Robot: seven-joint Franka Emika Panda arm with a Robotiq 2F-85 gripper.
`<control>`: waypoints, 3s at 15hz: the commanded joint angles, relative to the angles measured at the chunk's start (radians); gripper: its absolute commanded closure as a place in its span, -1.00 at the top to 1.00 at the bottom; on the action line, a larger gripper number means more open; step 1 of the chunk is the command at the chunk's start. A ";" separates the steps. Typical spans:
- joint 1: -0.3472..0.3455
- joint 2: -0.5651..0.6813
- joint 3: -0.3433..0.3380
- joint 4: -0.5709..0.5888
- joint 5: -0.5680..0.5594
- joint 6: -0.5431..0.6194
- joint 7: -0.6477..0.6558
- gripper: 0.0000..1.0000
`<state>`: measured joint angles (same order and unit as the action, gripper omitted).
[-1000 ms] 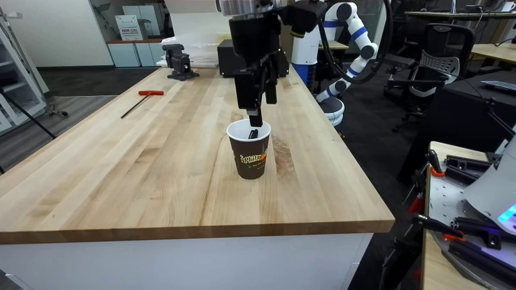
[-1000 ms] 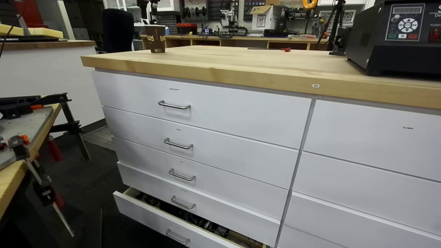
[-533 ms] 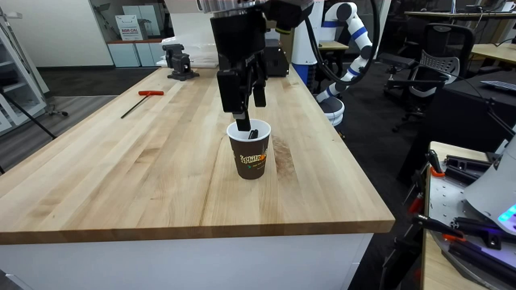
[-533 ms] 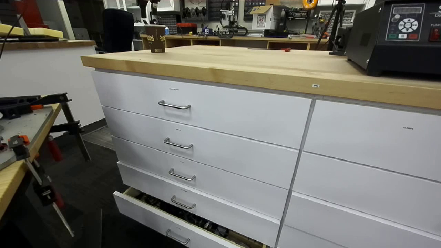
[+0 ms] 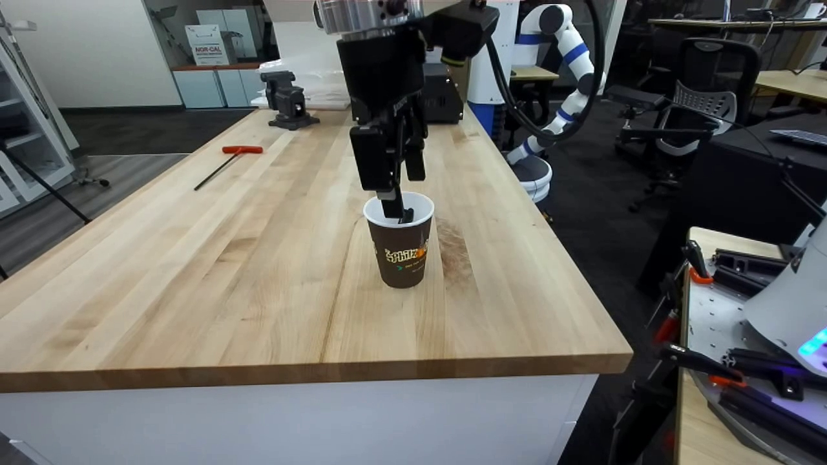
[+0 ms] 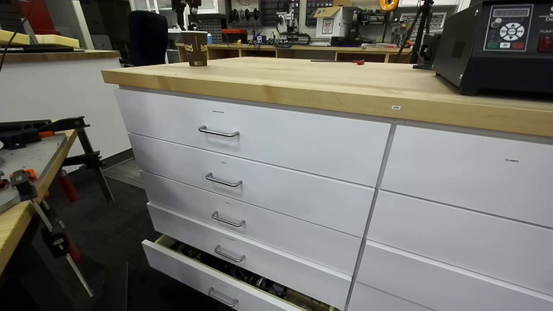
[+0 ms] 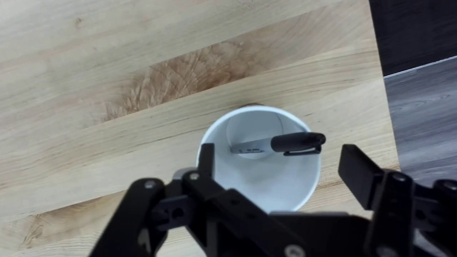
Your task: Pick the marker from the cup and put it on the table
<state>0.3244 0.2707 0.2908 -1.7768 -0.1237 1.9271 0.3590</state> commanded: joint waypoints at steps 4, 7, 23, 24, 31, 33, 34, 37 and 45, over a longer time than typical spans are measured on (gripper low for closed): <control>0.016 -0.002 -0.021 -0.015 0.004 0.013 -0.016 -0.08; 0.016 0.001 -0.021 -0.019 0.007 0.012 -0.019 0.25; 0.020 0.007 -0.019 -0.022 0.006 -0.017 -0.032 -0.93; 0.020 0.007 -0.019 -0.018 0.006 -0.023 -0.035 -0.93; 0.021 0.014 -0.018 0.031 -0.002 -0.102 -0.080 -0.93; 0.023 0.015 -0.017 0.053 -0.006 -0.134 -0.096 -0.93; 0.023 0.016 -0.017 0.061 -0.006 -0.146 -0.102 -0.93; 0.025 0.019 -0.016 0.100 -0.010 -0.187 -0.123 -0.93; 0.037 0.022 -0.016 0.241 -0.034 -0.316 -0.177 -0.93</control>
<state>0.3420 0.2769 0.2881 -1.6195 -0.1345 1.6874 0.2052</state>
